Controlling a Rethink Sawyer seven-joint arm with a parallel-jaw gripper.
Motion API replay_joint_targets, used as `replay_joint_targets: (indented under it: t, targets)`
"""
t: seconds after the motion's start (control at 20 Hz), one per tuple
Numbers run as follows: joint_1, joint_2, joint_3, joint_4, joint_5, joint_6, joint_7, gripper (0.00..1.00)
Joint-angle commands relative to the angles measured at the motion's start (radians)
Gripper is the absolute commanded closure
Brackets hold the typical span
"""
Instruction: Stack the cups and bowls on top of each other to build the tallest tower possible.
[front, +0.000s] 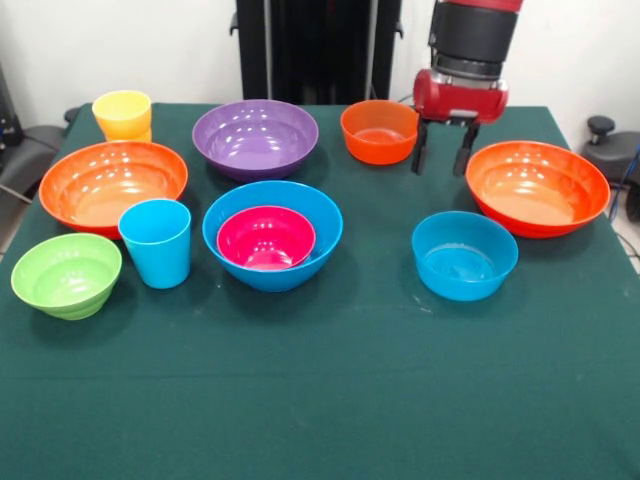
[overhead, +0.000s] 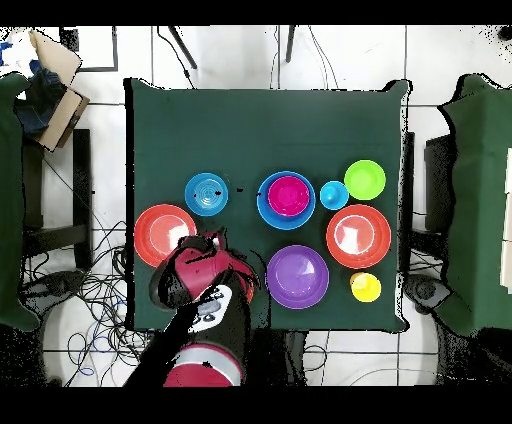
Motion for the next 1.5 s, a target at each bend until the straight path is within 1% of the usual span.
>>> replay_joint_targets:
  t: [0.05,0.25,0.5,0.75,1.0,1.1,1.25,1.4,1.5]
  targets:
    - [-0.007,0.092,0.055,-0.093,0.002,-0.08,0.119,0.0]
    - [0.035,0.077,0.026,-0.082,0.039,-0.06,0.136,0.0]
    - [0.056,0.029,0.018,-0.054,0.056,-0.022,0.147,0.0]
    - [0.041,-0.057,0.046,-0.01,0.051,0.05,0.138,0.0]
    - [0.038,-0.102,0.058,0.011,0.06,0.083,0.139,0.0]
    - [0.033,-0.138,0.065,0.026,0.064,0.114,0.132,0.0]
    - [0.003,-0.205,0.095,0.055,0.063,0.175,0.107,0.0]
    - [-0.012,-0.258,0.111,0.067,0.067,0.234,0.085,0.0]
    - [0.006,-0.231,0.098,0.041,0.072,0.229,0.093,0.0]
